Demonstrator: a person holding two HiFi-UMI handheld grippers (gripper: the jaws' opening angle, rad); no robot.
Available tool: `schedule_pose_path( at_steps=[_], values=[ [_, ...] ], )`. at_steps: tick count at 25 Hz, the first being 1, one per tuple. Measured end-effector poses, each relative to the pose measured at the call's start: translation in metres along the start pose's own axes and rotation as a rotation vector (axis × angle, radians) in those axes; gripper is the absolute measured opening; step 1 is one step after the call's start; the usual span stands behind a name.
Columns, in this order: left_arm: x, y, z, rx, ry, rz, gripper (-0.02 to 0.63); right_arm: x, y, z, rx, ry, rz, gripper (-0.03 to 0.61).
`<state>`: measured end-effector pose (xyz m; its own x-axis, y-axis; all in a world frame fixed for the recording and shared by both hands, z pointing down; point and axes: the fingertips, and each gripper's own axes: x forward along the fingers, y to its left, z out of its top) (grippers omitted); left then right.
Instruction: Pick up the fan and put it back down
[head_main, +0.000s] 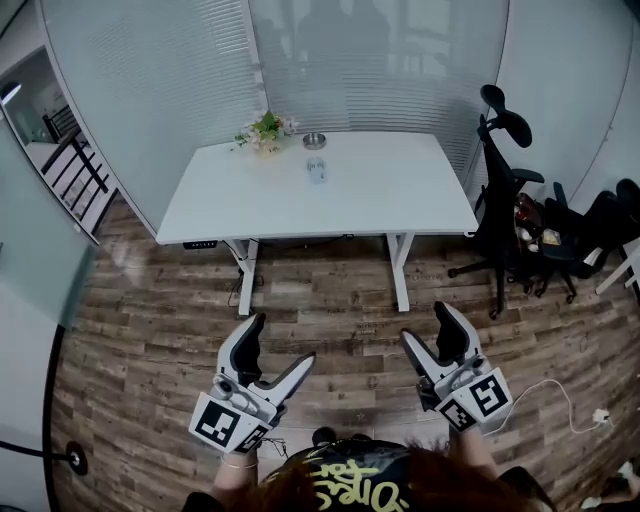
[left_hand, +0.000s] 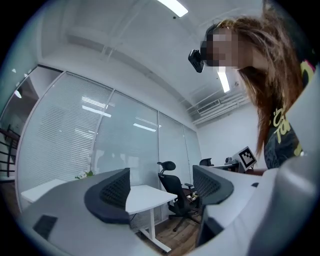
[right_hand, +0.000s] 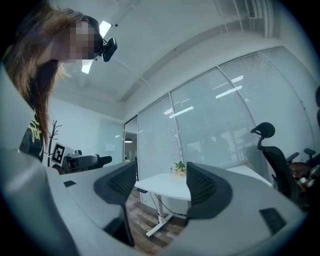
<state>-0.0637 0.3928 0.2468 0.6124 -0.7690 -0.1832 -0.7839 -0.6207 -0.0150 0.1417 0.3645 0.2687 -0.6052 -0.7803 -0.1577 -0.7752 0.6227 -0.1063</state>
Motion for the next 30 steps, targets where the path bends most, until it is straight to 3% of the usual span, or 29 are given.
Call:
schedule_pose_path(
  at_steps=[7,30],
  values=[
    [-0.010,0.019,0.001,-0.010,-0.014,0.063,0.422,0.011,0.007,-0.001,-0.018,0.006,-0.005,0.316],
    [-0.047,0.062,-0.021,-0.058,0.025,0.032,0.422,0.032,0.046,-0.033,-0.004,0.038,-0.059,0.316]
  ],
)
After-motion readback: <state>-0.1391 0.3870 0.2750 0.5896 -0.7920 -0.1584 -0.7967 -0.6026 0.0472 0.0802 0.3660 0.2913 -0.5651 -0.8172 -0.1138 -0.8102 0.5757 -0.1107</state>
